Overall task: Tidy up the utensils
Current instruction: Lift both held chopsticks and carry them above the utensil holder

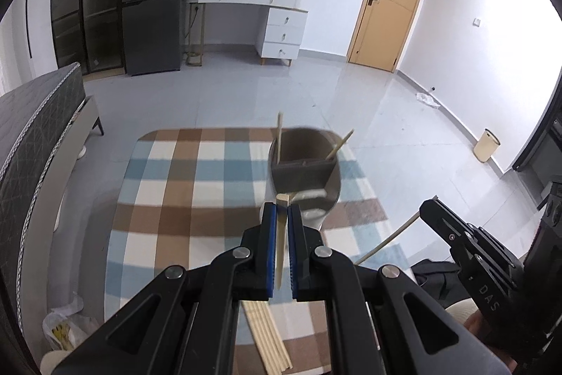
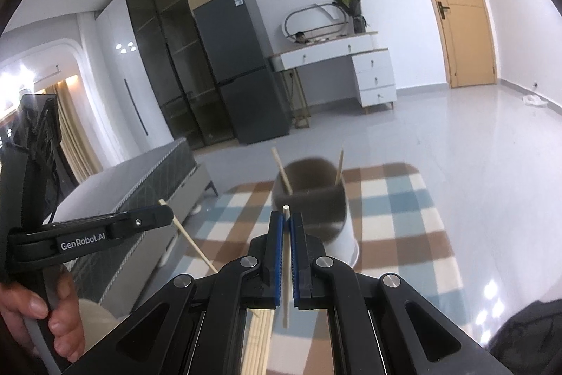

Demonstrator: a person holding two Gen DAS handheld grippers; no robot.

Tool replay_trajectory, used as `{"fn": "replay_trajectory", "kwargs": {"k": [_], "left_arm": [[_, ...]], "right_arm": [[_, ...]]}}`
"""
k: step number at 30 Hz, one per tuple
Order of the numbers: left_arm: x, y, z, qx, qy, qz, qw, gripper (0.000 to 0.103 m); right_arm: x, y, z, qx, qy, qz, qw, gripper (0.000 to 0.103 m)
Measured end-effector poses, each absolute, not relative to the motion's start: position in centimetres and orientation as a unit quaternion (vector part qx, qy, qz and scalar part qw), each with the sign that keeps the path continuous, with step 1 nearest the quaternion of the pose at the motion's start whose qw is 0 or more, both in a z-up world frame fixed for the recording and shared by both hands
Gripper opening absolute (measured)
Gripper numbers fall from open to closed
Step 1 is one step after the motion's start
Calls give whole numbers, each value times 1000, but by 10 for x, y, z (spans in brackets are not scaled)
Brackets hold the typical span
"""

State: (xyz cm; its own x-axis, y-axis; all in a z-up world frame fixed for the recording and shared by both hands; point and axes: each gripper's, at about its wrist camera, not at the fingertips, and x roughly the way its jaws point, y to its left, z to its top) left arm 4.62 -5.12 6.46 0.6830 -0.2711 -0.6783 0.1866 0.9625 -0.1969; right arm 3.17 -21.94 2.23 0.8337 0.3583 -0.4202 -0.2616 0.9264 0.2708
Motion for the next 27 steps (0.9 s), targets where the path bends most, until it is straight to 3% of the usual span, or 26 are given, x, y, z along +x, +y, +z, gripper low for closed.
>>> {"fn": "replay_trajectory", "kwargs": {"k": [14,27], "left_arm": [[110,-65,128,-69,336,-153,927,2],[166,-74,121,-45,327,-158,931,2]], "right_arm": [[106,-232,97,95,195,165,962,3],[167,-232,103,94,191,161,964,3]]}}
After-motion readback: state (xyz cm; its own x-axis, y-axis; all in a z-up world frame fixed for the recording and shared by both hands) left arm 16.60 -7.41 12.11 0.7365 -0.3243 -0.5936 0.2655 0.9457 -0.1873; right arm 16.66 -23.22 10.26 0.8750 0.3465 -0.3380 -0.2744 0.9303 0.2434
